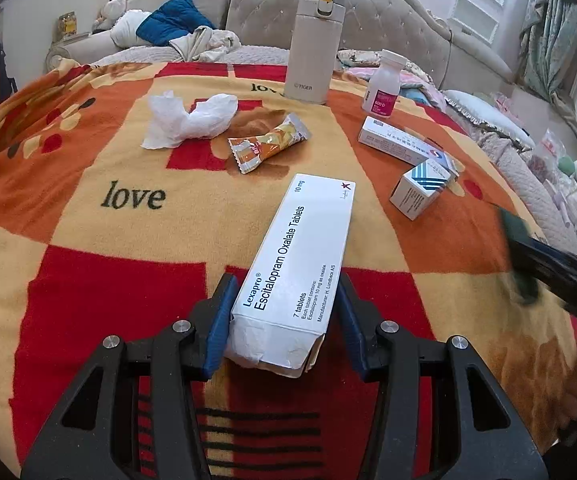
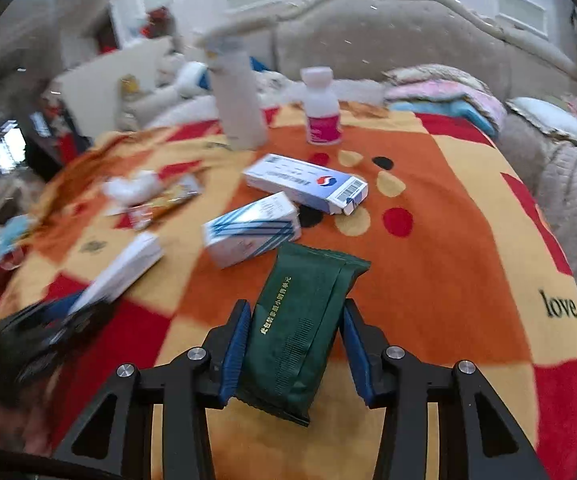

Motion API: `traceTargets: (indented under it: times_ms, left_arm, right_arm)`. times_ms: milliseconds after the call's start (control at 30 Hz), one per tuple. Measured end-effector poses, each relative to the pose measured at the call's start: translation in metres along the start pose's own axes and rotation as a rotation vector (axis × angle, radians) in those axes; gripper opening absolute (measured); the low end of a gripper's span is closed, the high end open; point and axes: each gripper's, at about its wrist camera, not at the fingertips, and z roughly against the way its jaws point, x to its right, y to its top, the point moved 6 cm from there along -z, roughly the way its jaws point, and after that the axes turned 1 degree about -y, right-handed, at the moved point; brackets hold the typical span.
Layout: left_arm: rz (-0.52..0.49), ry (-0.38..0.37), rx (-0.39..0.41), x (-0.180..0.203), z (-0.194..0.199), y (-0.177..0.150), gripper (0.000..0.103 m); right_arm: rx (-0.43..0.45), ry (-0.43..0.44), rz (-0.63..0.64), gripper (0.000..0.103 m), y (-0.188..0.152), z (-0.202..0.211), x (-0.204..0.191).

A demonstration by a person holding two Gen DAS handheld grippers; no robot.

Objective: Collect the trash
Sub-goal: 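Carry the white box and green pouch toward the black bin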

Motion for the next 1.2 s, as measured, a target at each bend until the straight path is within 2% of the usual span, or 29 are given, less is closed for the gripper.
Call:
traceTargets:
  times_ms: [133, 200, 267, 367, 600, 900, 1200]
  left_arm:
    - [-0.008, 0.026, -0.005, 0.001, 0.000, -0.002, 0.047]
    - [-0.027, 0.074, -0.008, 0.003, 0.001, -0.003, 0.047]
    - [-0.054, 0.130, -0.002, 0.008, 0.010, -0.005, 0.047]
    - [-0.039, 0.157, 0.011, 0.016, 0.026, -0.006, 0.046]
    - [-0.071, 0.174, 0.048, 0.045, 0.054, 0.006, 0.046]
    - [-0.083, 0.196, 0.066, 0.057, 0.071, 0.010, 0.046]
    - [-0.112, 0.197, 0.092, 0.076, 0.086, 0.016, 0.046]
  right_arm:
    - [0.036, 0.068, 0.052, 0.043, -0.027, 0.043, 0.010]
    - [0.082, 0.073, 0.085, 0.043, -0.044, 0.064, 0.020]
    - [0.092, 0.062, 0.040, 0.043, -0.057, 0.077, 0.030]
    - [0.158, 0.074, 0.019, 0.043, -0.054, 0.100, 0.035]
    - [0.158, 0.062, 0.010, 0.043, -0.057, 0.107, 0.045]
    - [0.172, 0.064, 0.027, 0.043, -0.059, 0.116, 0.046]
    - [0.198, 0.048, -0.007, 0.043, -0.062, 0.129, 0.062]
